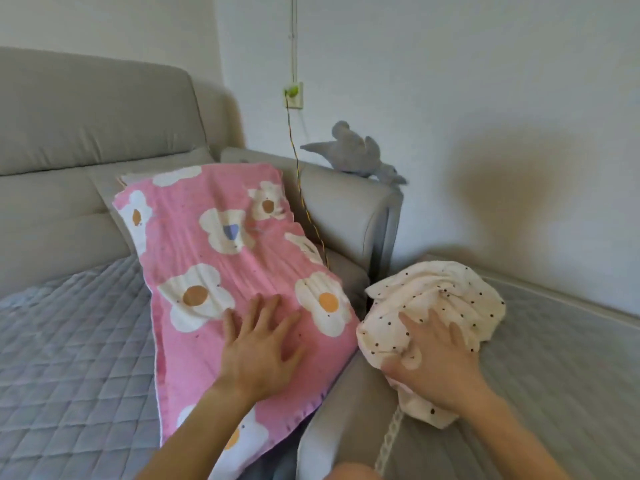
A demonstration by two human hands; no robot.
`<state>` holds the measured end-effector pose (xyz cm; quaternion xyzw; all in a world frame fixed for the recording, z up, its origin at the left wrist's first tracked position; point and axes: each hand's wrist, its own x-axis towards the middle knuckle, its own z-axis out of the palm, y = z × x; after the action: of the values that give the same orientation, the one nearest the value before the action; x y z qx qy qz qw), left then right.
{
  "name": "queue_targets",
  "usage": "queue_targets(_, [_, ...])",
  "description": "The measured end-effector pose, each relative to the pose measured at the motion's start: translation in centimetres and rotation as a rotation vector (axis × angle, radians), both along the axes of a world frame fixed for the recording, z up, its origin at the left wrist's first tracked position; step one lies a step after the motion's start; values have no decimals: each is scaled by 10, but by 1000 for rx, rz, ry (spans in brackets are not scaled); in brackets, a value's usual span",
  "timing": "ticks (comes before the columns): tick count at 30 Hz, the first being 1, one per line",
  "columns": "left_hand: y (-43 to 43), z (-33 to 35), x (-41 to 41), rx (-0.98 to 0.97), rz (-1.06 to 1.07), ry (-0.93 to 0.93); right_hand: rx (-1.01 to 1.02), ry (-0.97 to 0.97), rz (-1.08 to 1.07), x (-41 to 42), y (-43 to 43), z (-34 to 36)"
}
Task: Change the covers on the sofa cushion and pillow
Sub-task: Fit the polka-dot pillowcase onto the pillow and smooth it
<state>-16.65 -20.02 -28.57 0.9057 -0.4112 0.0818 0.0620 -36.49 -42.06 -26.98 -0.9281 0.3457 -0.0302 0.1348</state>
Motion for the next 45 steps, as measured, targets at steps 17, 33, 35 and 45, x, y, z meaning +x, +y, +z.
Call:
queue_targets(17, [5,-31,7,-87,10,-161,65,-557,-85,15,-45,-39])
queue_targets(33, [220,127,15,-750,243,206,309,-927,842,208,210,148])
queue_targets(35, [253,154,10,-868,286,174,311,-881,984,228,255,157])
queue_targets(45, [367,160,12,-949,747,-175,129,-796,1088,273,316,102])
